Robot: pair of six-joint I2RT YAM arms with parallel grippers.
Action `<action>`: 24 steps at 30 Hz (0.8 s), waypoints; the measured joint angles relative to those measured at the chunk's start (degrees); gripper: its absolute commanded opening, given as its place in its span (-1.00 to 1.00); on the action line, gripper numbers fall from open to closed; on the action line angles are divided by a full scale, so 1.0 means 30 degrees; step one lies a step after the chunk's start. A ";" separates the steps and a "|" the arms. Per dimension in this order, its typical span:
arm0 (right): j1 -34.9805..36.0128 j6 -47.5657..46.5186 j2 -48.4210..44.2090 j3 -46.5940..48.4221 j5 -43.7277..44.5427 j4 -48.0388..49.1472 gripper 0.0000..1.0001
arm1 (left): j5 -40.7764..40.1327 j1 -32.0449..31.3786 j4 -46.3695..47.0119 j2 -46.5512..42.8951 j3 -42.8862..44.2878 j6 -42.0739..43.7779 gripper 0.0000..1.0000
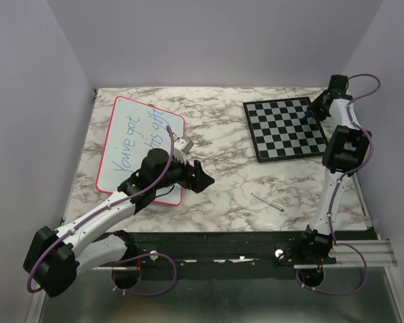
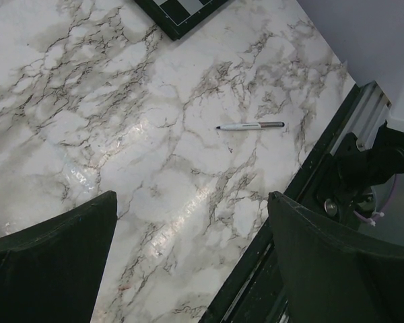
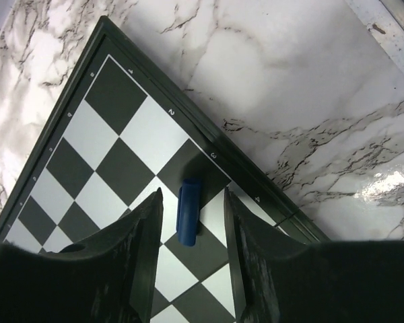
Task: Write a sentence on the whiteboard
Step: Pick up the pen cap from the corner of the board.
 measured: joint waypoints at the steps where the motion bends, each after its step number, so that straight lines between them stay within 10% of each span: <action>1: 0.0000 -0.0066 0.0102 0.0109 0.0066 -0.0160 -0.07 | 0.0000 0.0000 -0.0029 0.0000 0.0000 0.0036 0.97; 24: 0.0539 -0.2237 0.1829 0.3300 0.0503 -0.2878 -0.43 | -0.0372 0.0000 -0.0954 -0.1290 0.0000 0.0576 0.97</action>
